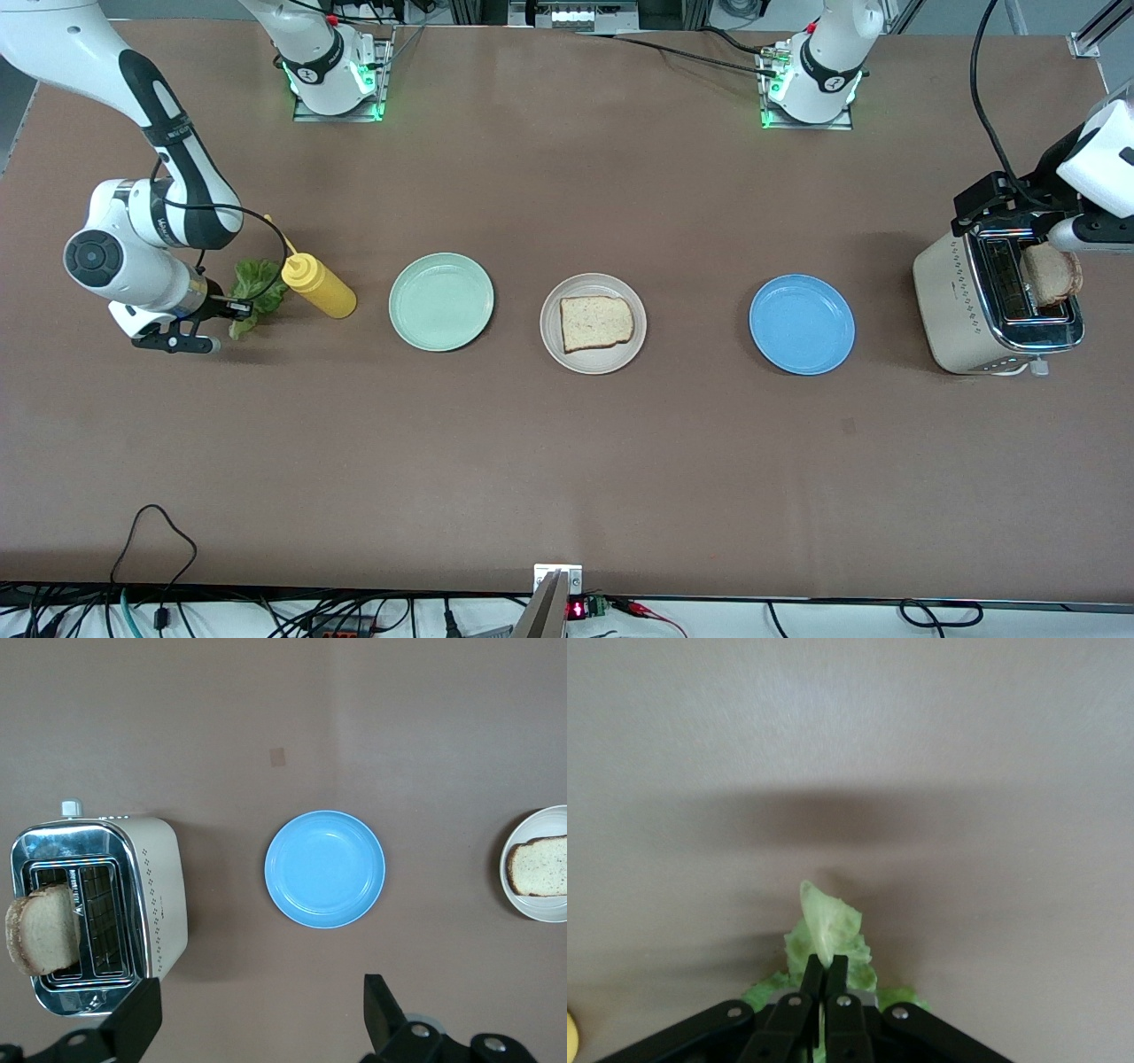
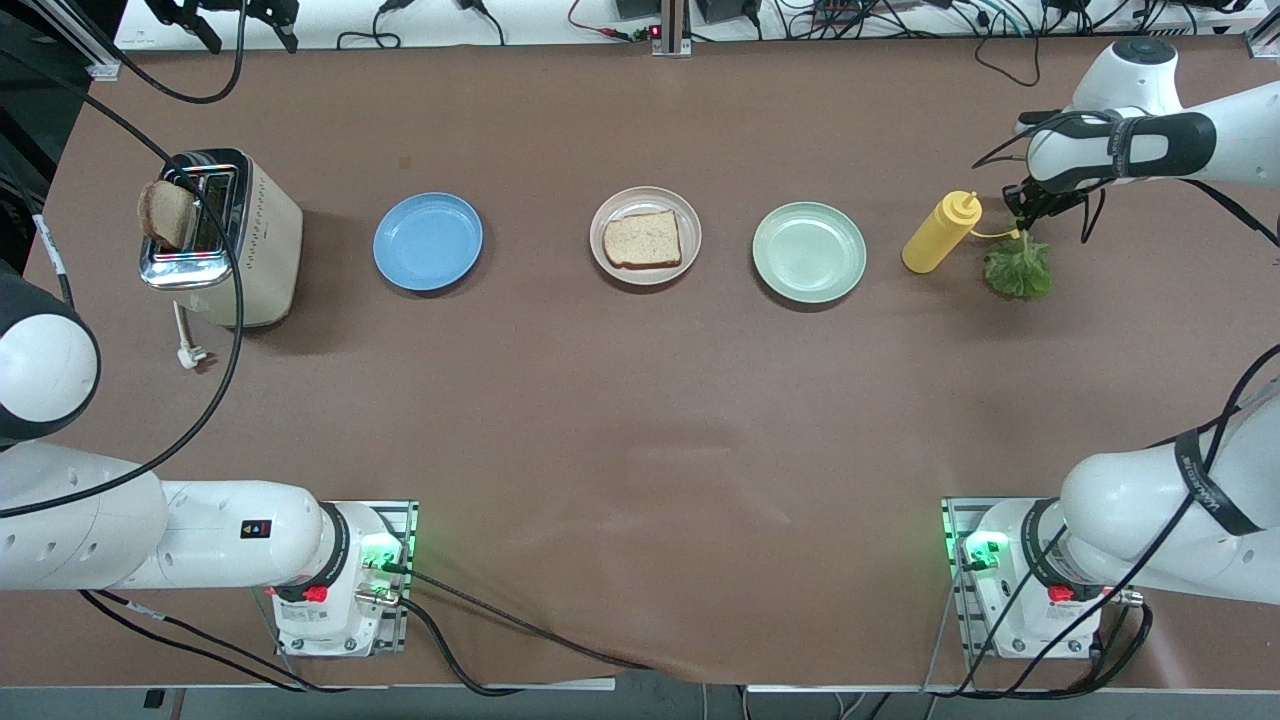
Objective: Make sandwich in beige plate with both arms
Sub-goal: 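Lift the lettuce with the right gripper and carry it past the mint plate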
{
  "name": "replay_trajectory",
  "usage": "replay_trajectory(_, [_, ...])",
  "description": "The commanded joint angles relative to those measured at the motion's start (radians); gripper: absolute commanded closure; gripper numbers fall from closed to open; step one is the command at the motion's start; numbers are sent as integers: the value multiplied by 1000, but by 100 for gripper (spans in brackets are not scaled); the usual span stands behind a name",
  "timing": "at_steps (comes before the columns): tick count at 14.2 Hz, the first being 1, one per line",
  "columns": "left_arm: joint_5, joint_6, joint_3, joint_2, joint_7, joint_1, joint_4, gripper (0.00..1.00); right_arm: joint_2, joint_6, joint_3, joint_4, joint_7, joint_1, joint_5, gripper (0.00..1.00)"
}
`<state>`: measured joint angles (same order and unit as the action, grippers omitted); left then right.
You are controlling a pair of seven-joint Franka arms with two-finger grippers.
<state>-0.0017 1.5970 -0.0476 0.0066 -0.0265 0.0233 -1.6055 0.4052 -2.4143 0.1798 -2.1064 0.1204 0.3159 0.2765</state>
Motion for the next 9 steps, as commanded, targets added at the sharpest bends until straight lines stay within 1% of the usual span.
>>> replay_trajectory(1, [2, 9, -1, -16, 7, 3, -17, 0, -84, 44, 3, -12, -70, 12, 10, 100])
replay_trajectory(3, [2, 11, -1, -16, 7, 3, -17, 0, -143, 102, 3, -6, -126, 22, 6, 100])
replay_trajectory(7, [2, 11, -1, -16, 7, -2, -17, 0, -247, 280, 6, 29, -145, 22, -14, 100])
replay_trajectory(9, [2, 11, -1, -17, 7, -2, -16, 0, -287, 363, 6, 60, -192, 17, -93, 100])
